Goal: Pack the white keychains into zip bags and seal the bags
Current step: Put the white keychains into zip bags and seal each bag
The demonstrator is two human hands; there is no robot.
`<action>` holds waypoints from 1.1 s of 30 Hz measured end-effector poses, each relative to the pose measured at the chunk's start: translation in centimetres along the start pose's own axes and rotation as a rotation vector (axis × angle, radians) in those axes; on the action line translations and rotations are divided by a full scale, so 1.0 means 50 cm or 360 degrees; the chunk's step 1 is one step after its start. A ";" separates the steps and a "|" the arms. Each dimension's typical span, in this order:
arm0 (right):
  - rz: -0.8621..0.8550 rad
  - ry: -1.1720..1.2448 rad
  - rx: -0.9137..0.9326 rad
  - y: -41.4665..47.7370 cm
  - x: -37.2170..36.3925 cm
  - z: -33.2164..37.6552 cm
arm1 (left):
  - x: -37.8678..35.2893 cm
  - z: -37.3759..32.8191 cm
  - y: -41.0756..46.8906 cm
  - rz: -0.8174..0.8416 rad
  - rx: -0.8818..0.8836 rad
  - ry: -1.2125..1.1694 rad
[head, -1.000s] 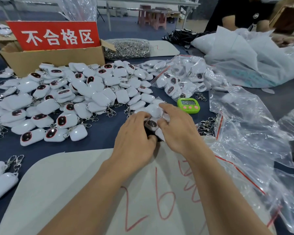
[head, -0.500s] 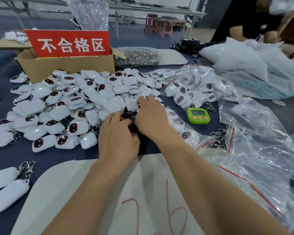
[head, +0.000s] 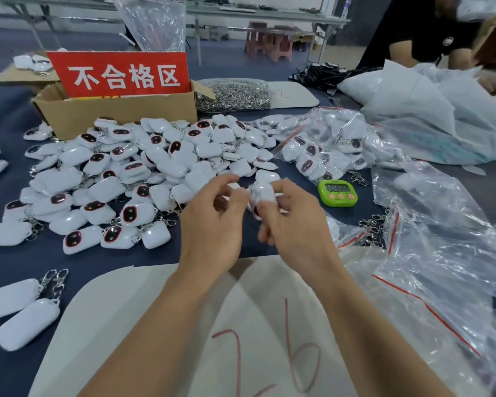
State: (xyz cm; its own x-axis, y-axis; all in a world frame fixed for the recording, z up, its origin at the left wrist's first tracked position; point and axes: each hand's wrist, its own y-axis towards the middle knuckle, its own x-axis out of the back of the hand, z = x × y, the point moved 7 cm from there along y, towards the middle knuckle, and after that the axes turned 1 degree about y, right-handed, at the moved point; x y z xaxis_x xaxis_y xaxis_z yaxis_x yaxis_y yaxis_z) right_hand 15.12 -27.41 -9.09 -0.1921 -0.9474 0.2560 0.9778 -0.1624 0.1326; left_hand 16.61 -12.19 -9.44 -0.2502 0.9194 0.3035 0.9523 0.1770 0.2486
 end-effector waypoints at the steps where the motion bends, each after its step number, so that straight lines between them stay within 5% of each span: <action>1: -0.0036 -0.0080 0.0045 -0.014 0.012 -0.006 | -0.013 -0.005 -0.006 0.0112 -0.0040 -0.0051; 5: -0.0323 -0.0218 0.0201 -0.025 0.060 -0.014 | -0.042 -0.014 -0.022 0.0265 -0.0283 0.0171; 10: -0.0308 0.0376 0.0171 -0.007 0.063 -0.019 | -0.041 0.006 -0.009 0.0252 -0.0022 -0.0054; 13: -0.0164 0.0455 0.0043 -0.002 0.040 -0.034 | -0.055 0.016 -0.021 0.0277 0.0254 -0.0403; 18: -0.0023 0.0198 -0.0062 0.001 0.013 -0.050 | -0.033 0.002 -0.026 0.0038 -0.0034 0.0201; 21: 0.0054 0.0360 -0.0204 0.005 0.018 -0.059 | -0.017 -0.003 -0.027 -0.0090 -0.0035 0.0136; 33: 0.0324 0.0758 -0.0399 -0.010 -0.001 -0.058 | -0.049 -0.015 -0.019 0.0325 -0.0030 -0.0412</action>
State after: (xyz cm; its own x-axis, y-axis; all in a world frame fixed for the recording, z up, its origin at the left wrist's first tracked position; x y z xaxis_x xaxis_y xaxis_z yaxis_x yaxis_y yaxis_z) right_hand 14.87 -28.08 -11.97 0.0046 -0.9767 -0.2144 0.9922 0.0311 -0.1203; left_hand 16.17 -14.85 -9.75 0.0004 0.9944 0.1056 0.9742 -0.0243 0.2244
